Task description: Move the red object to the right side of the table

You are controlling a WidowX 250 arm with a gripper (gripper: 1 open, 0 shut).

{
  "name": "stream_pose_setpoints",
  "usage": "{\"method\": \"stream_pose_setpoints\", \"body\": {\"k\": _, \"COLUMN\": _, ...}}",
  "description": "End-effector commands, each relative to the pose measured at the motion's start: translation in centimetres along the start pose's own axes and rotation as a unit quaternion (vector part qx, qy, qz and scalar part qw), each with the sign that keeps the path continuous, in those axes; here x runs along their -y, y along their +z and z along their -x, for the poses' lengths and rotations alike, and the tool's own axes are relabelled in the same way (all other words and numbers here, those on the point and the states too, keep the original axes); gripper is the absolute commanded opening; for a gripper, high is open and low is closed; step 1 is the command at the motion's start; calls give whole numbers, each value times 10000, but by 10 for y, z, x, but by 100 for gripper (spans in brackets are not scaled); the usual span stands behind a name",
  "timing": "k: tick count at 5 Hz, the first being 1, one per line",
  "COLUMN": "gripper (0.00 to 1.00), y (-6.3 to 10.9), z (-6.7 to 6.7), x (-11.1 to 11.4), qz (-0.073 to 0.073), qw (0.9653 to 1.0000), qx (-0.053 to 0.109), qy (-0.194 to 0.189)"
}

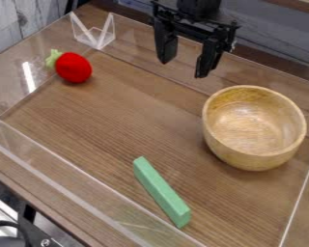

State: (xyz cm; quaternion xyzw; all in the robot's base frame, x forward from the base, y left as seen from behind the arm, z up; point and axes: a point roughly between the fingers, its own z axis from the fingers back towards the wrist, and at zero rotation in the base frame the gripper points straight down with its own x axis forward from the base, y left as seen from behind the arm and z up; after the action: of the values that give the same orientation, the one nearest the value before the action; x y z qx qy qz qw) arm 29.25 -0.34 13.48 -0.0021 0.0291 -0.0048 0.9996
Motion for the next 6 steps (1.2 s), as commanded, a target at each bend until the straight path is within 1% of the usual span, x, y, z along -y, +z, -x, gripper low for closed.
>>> {"method": "stream_pose_setpoints", "body": {"k": 1, "gripper": 100, "y": -13, "z": -2, "x": -9, "qz": -14, "qw": 9993, "qx": -158, "qy": -326}}
{"method": "stream_pose_setpoints", "body": {"k": 2, "gripper": 100, "y": -22, "z": 0, "x": -42, "qz": -122, "qw": 9928, "qx": -185, "qy": -1173}}
{"method": "stream_pose_setpoints", "body": {"k": 3, "gripper": 100, "y": -30, "z": 3, "x": -87, "qz": -253, "qw": 9812, "qx": -173, "qy": -1906}}
{"method": "stream_pose_setpoints", "body": {"k": 4, "gripper": 100, "y": -33, "z": 2, "x": -127, "qz": -392, "qw": 9764, "qx": -165, "qy": -2118}}
{"method": "stream_pose_setpoints", "body": {"k": 5, "gripper": 100, "y": -42, "z": -1, "x": -163, "qz": -472, "qw": 9712, "qx": -168, "qy": -2332}}
{"method": "stream_pose_setpoints", "body": {"k": 6, "gripper": 100, "y": -51, "z": -4, "x": -180, "qz": -532, "qw": 9586, "qx": -164, "qy": -2792}}
